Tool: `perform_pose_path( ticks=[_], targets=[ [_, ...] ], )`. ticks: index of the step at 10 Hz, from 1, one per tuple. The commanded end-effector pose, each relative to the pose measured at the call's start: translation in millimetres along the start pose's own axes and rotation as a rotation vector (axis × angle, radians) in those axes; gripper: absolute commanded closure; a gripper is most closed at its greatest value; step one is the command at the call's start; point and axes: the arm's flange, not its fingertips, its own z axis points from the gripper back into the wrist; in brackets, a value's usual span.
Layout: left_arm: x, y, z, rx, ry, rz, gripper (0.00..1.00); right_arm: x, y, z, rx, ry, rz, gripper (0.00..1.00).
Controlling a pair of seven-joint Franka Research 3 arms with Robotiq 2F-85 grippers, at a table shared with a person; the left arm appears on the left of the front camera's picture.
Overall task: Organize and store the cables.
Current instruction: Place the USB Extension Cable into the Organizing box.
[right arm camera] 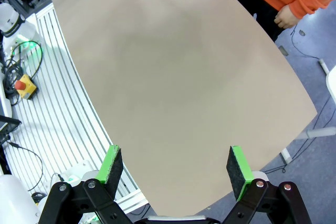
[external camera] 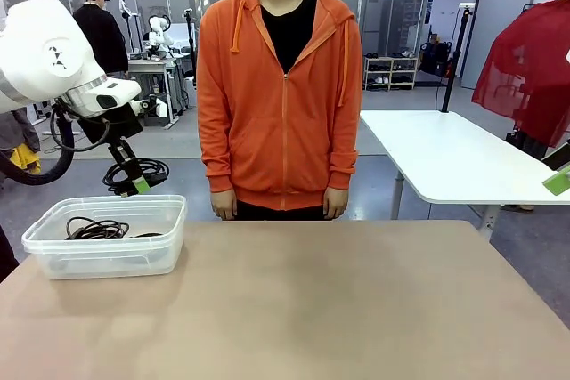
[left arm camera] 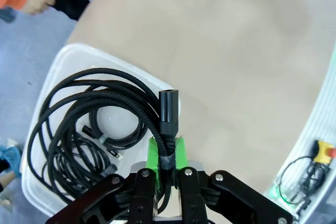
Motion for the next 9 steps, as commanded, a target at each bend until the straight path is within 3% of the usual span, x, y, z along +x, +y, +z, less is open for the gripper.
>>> perform_pose_path(
  ticks=[1,9],
  targets=[
    [4.8,16.0,-9.4,-0.029,-0.027,0.01,0.86,0.7,1.3,0.8,0.0,-0.004,-0.005,0.0],
    [9.6,75.7,-85.8,-0.064,0.027,0.132,0.86,0.7,1.3,0.8,0.0,-0.004,-0.005,0.0]
  ],
)
